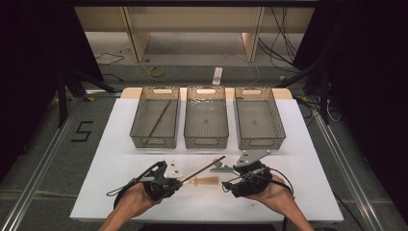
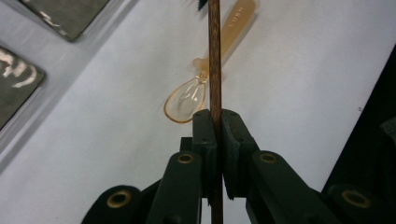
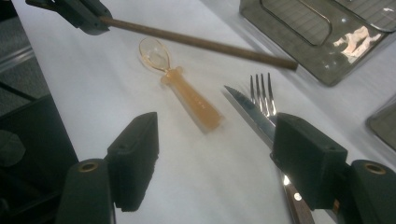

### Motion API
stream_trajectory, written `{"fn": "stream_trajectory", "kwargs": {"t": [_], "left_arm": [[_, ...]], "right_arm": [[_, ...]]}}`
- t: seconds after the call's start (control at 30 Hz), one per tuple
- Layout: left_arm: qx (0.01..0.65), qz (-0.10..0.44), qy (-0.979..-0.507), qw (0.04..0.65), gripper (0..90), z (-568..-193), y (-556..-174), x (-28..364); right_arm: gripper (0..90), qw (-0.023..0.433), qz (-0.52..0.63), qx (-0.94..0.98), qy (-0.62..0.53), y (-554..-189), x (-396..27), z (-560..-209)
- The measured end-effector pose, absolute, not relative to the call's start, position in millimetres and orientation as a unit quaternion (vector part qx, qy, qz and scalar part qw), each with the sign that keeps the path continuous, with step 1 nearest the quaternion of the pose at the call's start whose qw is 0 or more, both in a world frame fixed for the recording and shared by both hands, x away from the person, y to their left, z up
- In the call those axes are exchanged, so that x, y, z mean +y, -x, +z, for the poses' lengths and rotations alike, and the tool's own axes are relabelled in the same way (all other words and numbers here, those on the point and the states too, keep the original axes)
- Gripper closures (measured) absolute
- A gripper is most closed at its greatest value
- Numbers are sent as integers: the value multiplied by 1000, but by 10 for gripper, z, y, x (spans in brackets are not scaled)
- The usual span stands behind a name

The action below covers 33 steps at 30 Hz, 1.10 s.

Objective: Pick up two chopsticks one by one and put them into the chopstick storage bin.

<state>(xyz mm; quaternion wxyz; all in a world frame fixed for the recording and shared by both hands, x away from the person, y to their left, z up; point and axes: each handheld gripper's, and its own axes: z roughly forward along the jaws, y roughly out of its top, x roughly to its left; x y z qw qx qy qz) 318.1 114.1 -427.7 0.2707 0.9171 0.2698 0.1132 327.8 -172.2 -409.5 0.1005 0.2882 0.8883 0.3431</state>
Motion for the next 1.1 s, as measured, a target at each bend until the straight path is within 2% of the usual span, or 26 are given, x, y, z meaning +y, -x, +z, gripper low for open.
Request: {"fn": "stream_trajectory", "kwargs": {"t": [0.1,0.17,0.77,1.1], "left_arm": [[292,96,-902,302,849,-4256,-3222,1203],[301,105,-898,304,849,-4246,-3239,1233],[370,129,-850,351,849,-4059,-3552,1518],[397,148,-826,372,850,-3923,-3778,1657]], "right_arm": [[312,86,355,880,-305,-3289,-1770,-4134],[315,80,370,867,-323,-3300,-1813,-4153],[289,122,403,839,-345,-3250,-1989,-4178],[275,123,420,823,-361,-3211,-2061,-4181]]}}
